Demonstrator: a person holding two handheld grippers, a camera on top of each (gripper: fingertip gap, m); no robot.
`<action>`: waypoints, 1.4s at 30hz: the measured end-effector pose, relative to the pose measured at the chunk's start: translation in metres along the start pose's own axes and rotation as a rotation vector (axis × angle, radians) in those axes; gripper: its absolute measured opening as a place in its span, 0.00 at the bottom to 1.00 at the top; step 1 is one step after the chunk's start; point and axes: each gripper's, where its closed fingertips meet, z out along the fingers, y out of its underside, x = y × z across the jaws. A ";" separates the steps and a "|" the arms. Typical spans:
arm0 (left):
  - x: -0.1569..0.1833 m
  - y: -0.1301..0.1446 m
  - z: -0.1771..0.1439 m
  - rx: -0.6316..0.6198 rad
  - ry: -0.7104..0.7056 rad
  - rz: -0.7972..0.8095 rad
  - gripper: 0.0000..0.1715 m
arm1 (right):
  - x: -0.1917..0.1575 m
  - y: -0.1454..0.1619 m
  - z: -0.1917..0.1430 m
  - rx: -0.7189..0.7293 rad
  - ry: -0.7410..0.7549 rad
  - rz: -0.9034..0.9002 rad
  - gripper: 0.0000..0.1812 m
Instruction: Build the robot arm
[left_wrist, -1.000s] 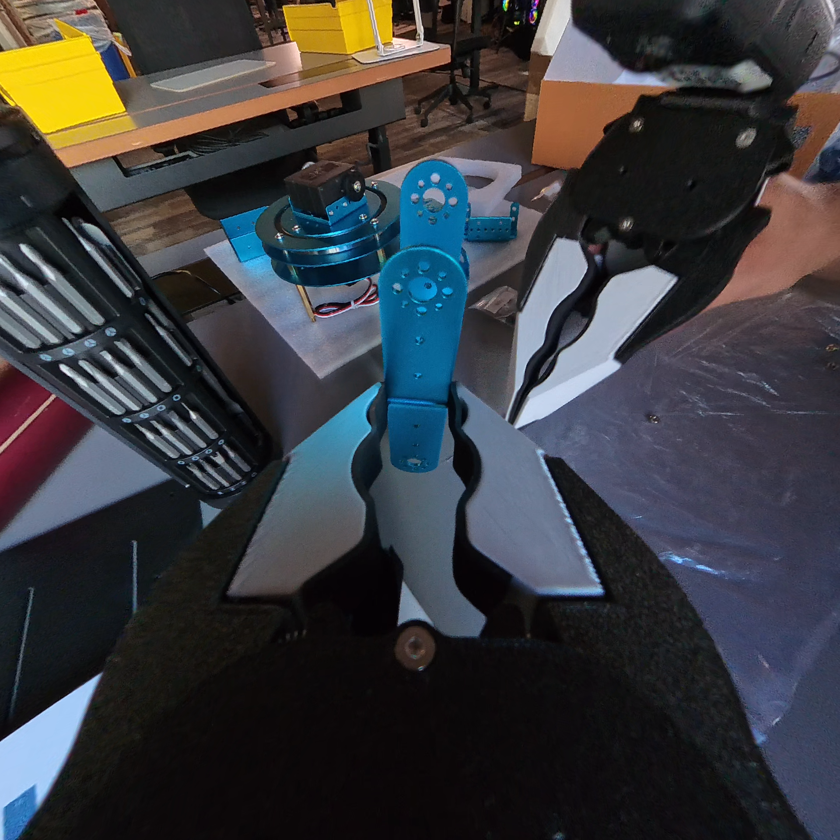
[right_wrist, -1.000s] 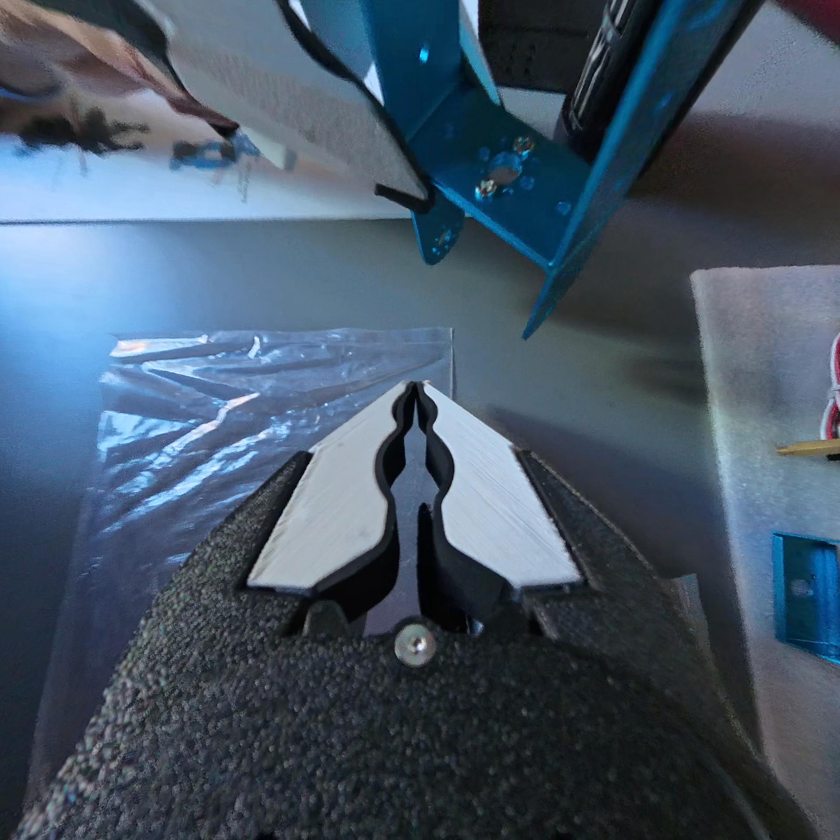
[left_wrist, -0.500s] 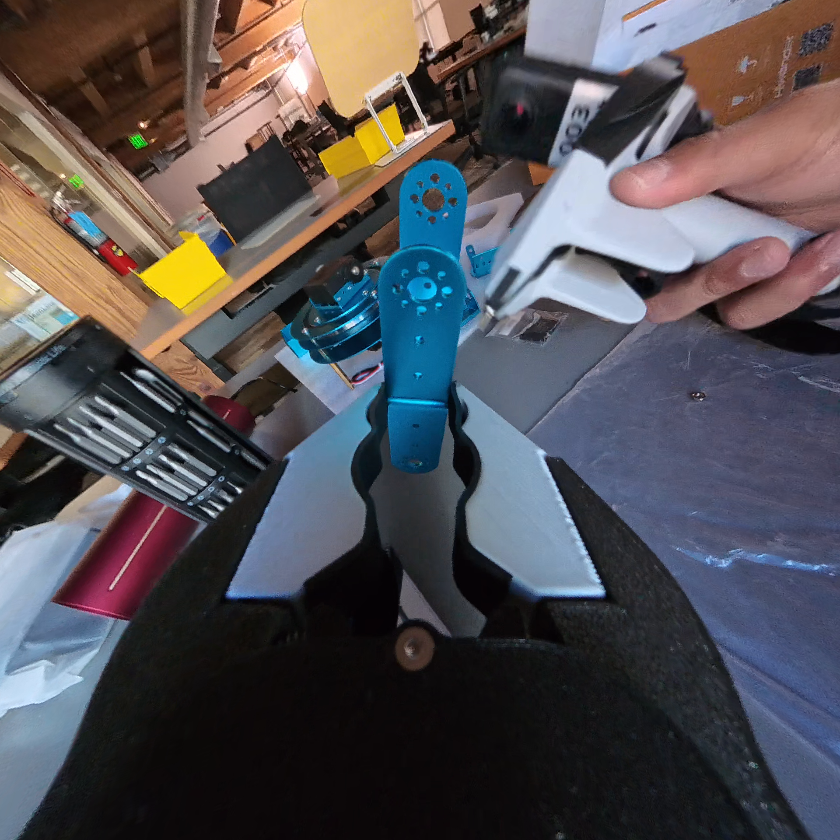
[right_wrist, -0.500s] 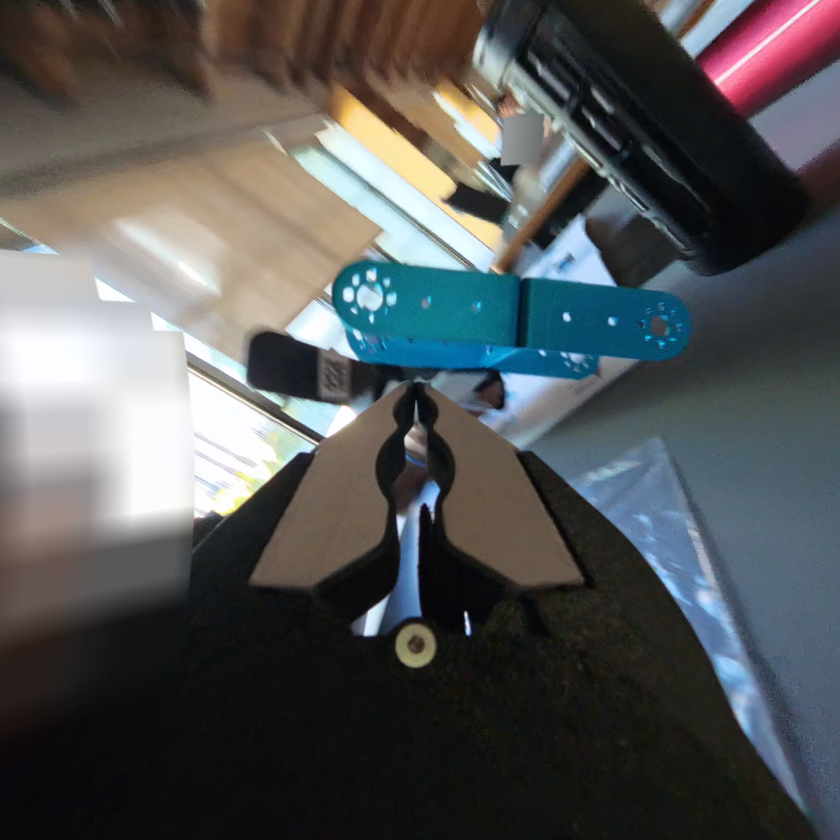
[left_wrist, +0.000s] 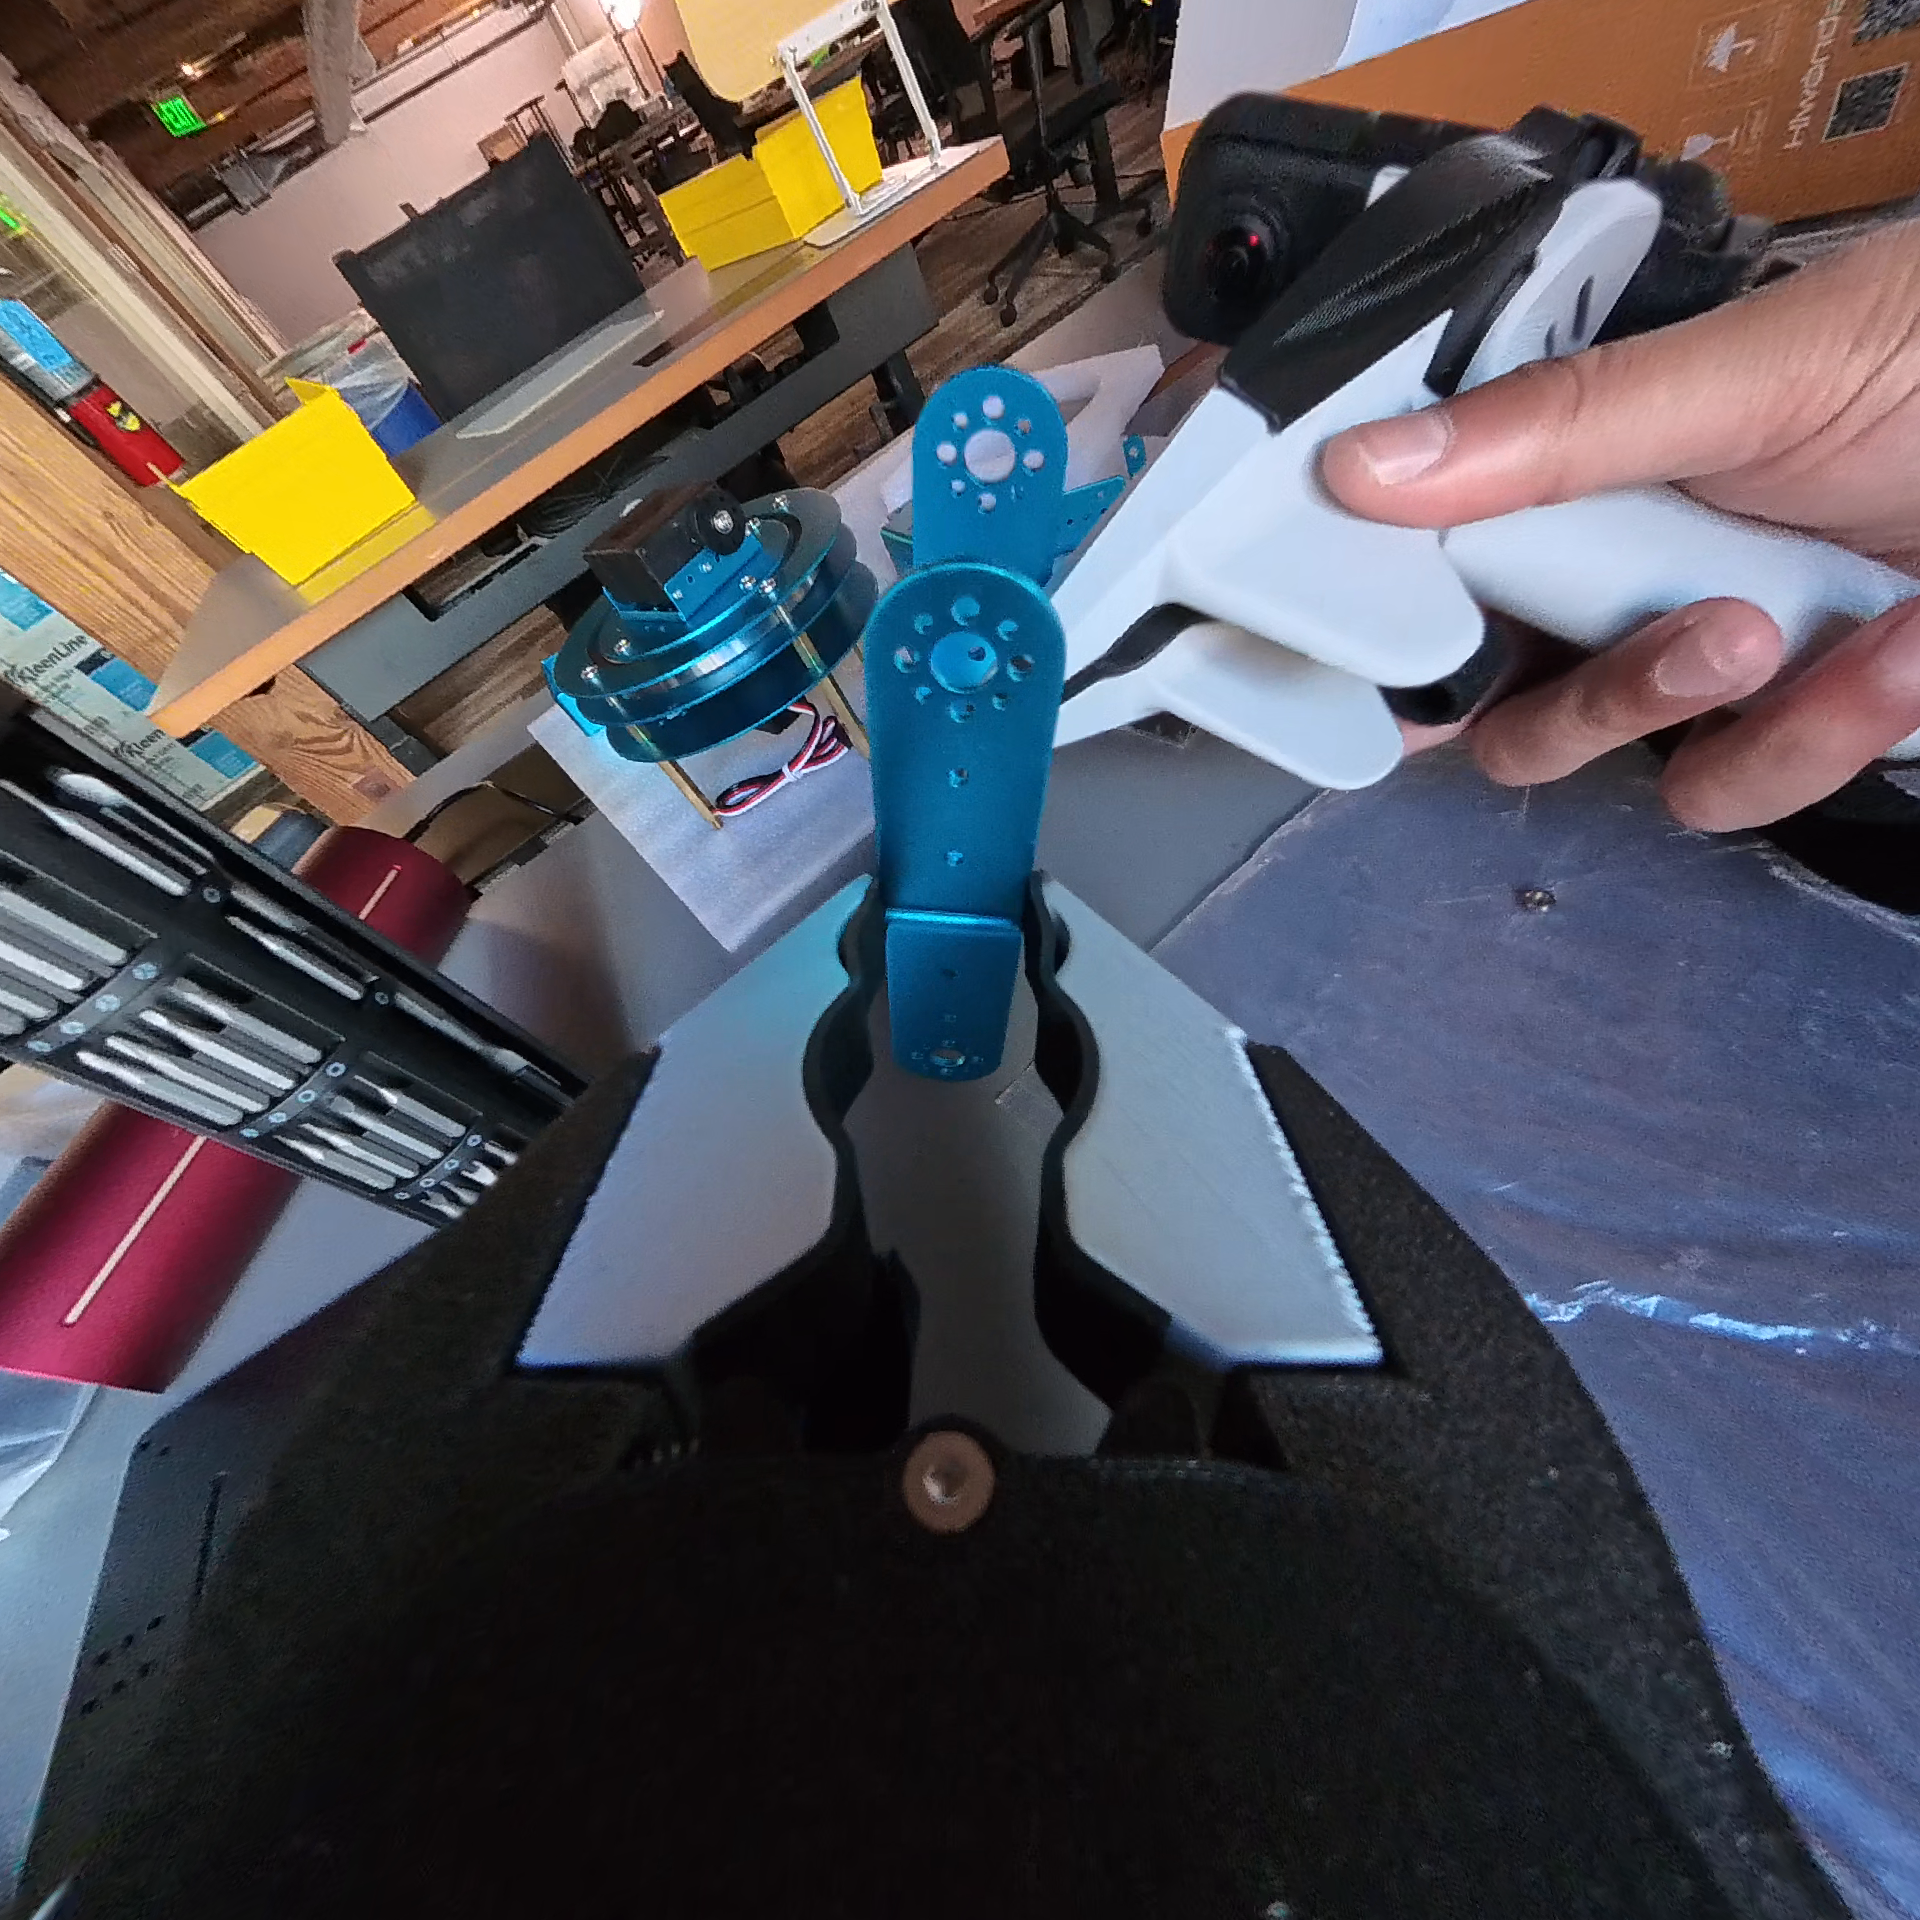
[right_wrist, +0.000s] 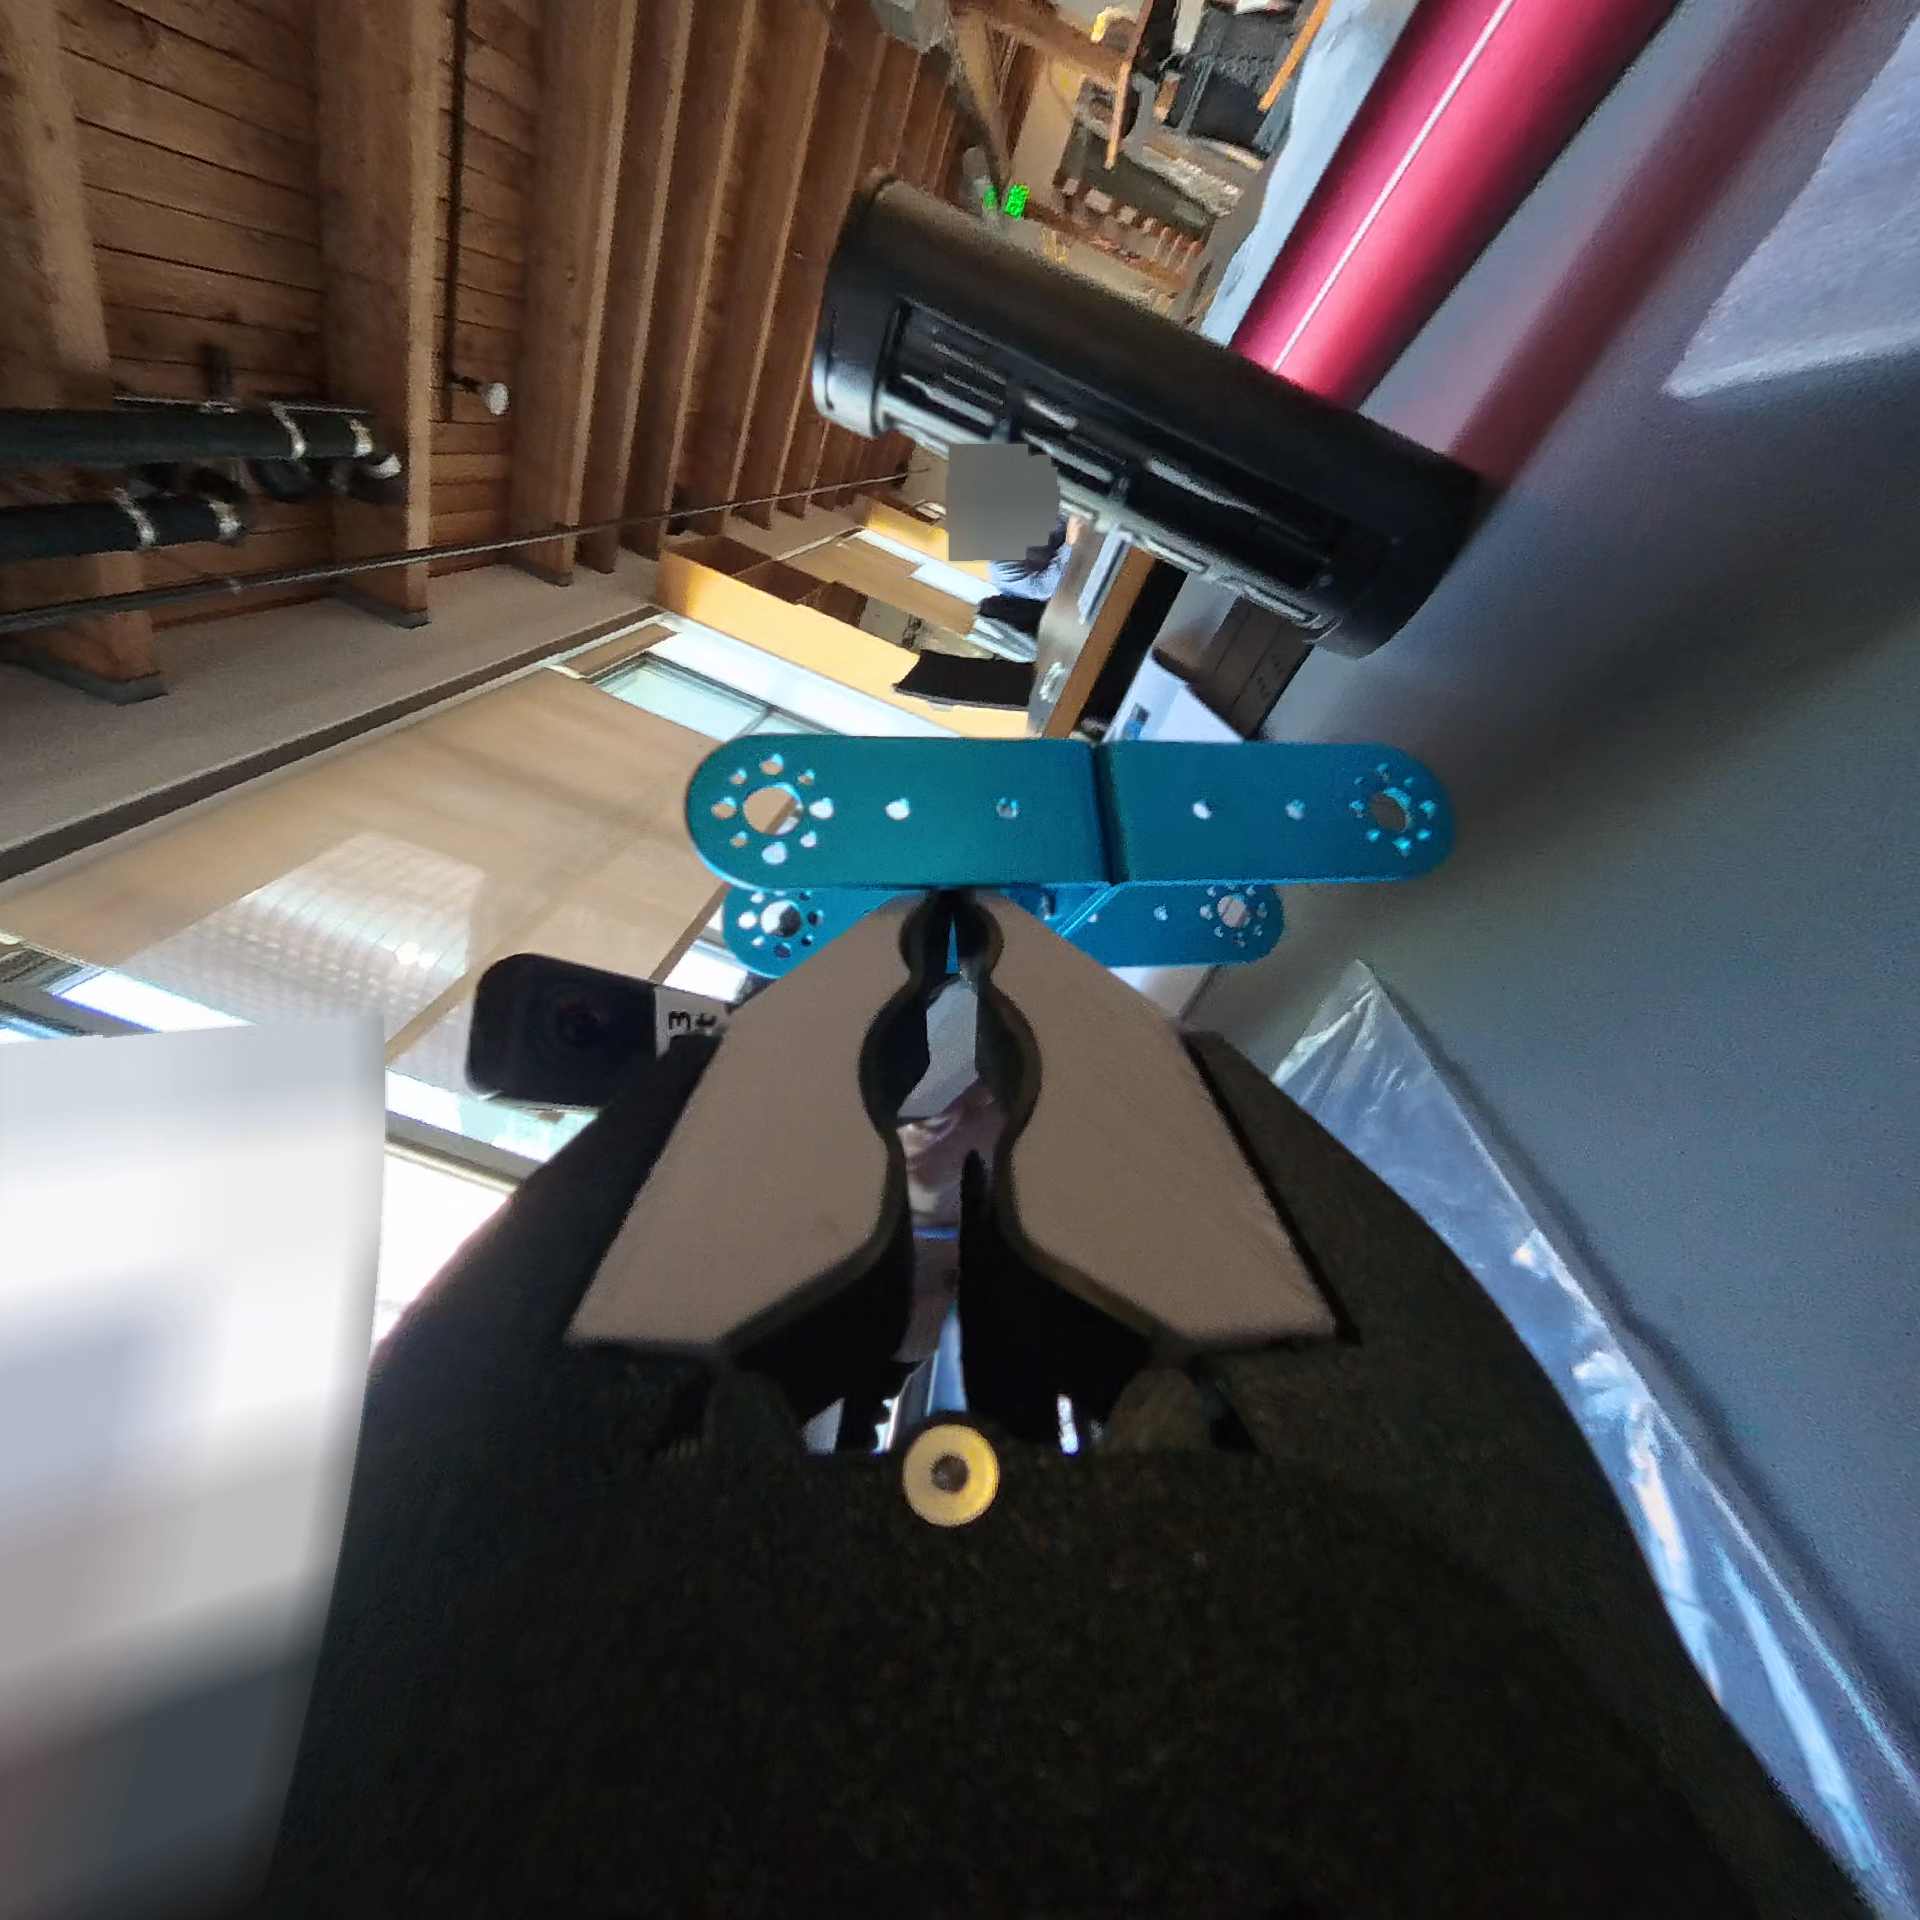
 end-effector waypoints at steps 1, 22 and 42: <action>0.001 0.000 0.001 -0.003 0.004 -0.006 0.15 | 0.000 0.001 0.001 -0.005 0.001 0.000 0.00; 0.000 0.004 0.001 -0.026 0.004 -0.009 0.15 | 0.014 0.005 0.004 -0.003 0.142 -0.052 0.00; -0.037 0.020 -0.003 -0.071 -0.064 -0.197 0.15 | 0.045 0.046 -0.022 -0.835 0.412 -1.109 0.11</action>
